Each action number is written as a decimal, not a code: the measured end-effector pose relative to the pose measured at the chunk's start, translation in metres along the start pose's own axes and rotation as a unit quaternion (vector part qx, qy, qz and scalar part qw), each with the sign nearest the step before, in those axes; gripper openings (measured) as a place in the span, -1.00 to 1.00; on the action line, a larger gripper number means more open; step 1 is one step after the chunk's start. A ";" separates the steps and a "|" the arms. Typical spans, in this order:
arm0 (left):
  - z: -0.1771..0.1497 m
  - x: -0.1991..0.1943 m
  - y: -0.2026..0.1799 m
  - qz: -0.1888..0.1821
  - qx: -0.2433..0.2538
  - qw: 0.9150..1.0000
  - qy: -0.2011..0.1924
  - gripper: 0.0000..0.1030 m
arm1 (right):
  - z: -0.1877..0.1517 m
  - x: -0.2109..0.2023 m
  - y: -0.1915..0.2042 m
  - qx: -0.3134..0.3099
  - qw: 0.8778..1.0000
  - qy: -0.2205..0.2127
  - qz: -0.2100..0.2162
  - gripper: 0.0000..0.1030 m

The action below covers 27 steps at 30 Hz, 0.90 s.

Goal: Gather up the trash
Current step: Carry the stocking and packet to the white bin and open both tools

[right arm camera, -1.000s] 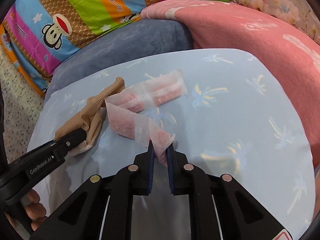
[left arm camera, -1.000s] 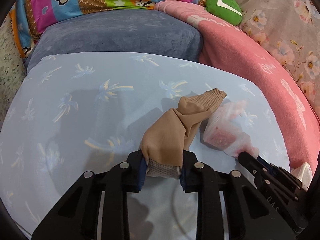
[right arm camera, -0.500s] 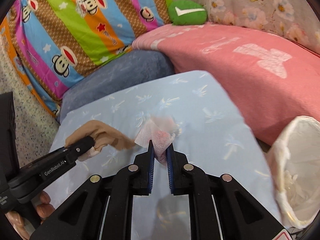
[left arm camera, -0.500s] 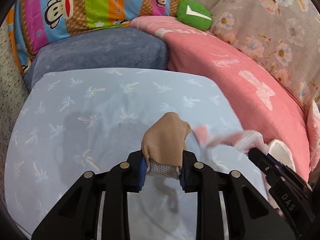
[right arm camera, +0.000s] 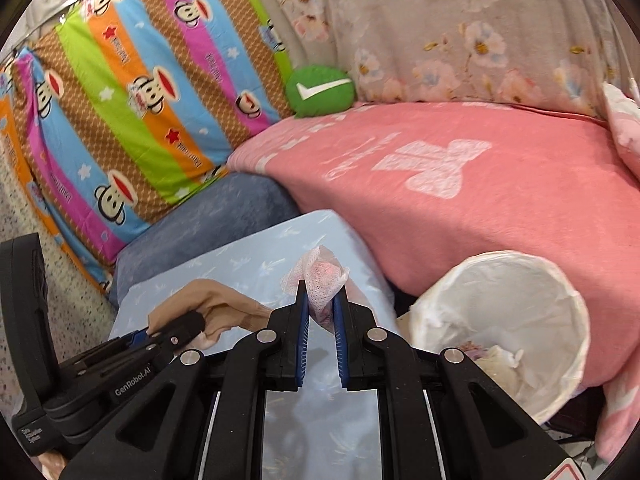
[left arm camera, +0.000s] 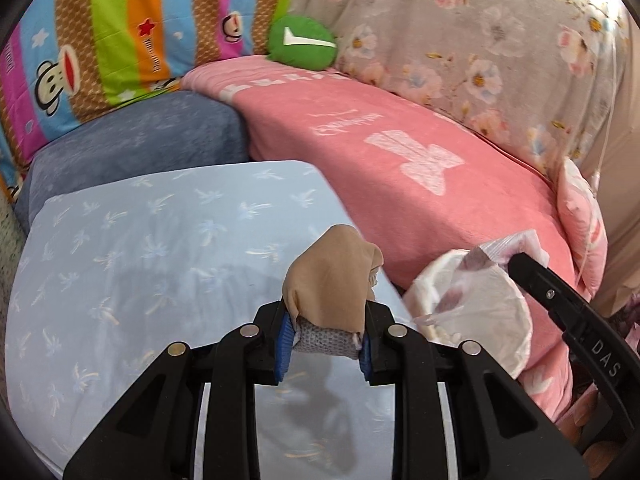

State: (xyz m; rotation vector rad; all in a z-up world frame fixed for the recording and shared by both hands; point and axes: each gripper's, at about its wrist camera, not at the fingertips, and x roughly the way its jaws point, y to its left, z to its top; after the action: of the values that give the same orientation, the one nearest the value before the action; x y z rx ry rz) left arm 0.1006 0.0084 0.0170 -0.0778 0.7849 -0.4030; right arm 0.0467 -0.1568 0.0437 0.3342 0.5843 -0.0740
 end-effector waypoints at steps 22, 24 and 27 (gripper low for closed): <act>-0.001 0.019 -0.127 -0.080 0.109 0.991 0.018 -0.47 | 0.010 -0.050 -0.108 0.074 0.995 -0.043 -0.051 -0.79; 0.000 0.022 -0.133 -0.084 0.113 0.990 0.021 -0.45 | 0.010 -0.051 -0.115 0.078 0.995 -0.043 -0.054 -0.79; 0.000 0.025 -0.142 -0.088 0.120 0.989 0.025 -0.20 | 0.011 -0.050 -0.121 0.082 0.994 -0.043 -0.058 -0.79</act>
State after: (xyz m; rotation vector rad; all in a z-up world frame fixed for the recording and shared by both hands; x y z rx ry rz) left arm 0.0703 -0.1321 0.0312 0.0886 0.7761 -0.6664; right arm -0.0091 -0.2761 0.0454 0.4536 0.5126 -0.2488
